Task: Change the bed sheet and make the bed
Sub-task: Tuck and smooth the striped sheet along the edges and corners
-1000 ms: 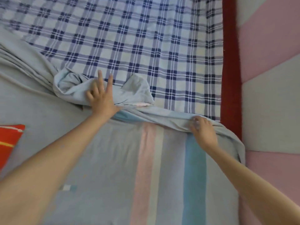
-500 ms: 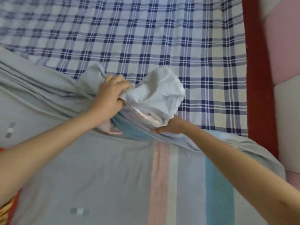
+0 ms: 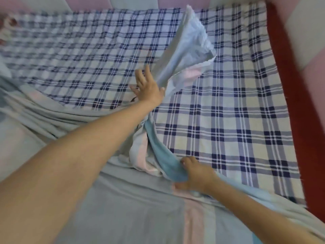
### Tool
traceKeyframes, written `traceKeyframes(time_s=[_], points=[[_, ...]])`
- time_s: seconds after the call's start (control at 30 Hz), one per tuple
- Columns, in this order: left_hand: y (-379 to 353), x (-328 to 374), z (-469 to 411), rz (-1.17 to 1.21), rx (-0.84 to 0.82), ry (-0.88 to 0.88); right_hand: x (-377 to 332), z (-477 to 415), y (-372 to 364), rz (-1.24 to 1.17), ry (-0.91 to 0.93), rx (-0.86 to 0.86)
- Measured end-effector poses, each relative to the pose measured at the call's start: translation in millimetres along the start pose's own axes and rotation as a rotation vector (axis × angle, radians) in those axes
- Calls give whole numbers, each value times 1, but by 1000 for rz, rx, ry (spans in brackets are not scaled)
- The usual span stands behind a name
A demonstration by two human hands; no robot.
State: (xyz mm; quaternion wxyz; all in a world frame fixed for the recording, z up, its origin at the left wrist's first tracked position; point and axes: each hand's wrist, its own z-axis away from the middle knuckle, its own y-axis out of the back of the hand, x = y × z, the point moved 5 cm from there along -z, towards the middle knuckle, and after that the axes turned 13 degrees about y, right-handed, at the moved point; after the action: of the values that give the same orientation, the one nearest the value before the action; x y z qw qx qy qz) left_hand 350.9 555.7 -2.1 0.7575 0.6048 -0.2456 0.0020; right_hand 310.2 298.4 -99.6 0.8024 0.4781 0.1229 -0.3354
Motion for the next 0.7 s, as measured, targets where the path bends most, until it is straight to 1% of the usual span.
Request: traceKeyframes(time_s=[0.03,0.07,0.13,0.2,0.3,0.33,0.4,0.47,0.53,0.57,0.63,0.7], points=[[-12,-15,10,-31,-40,29,-11,0,-11,106,15,-36],[-22,-32,21,-64,-63,34,-13,-3,-16,189,3,-30],[-41,-74,44,-149,-106,63,-6,-7,-10,248,-38,44],[-57,-113,62,-172,-181,138,15,-5,14,192,-110,143],[-71,-143,78,-152,-302,239,71,5,73,88,-330,334],[-76,-141,83,-142,-326,237,97,11,90,27,-417,386],[-77,-128,84,-147,-300,187,135,14,117,-175,-526,474],[-72,-106,81,-213,-214,137,156,9,131,-305,-541,528],[-68,-74,75,-259,-128,42,166,4,147,-339,-536,608],[-65,-62,73,-261,-116,-19,167,-1,152,-375,-527,644],[-69,-42,71,-310,-168,-130,171,-6,158,-518,-517,717],[-80,-32,71,-392,-229,-177,175,-3,157,-503,-522,715]])
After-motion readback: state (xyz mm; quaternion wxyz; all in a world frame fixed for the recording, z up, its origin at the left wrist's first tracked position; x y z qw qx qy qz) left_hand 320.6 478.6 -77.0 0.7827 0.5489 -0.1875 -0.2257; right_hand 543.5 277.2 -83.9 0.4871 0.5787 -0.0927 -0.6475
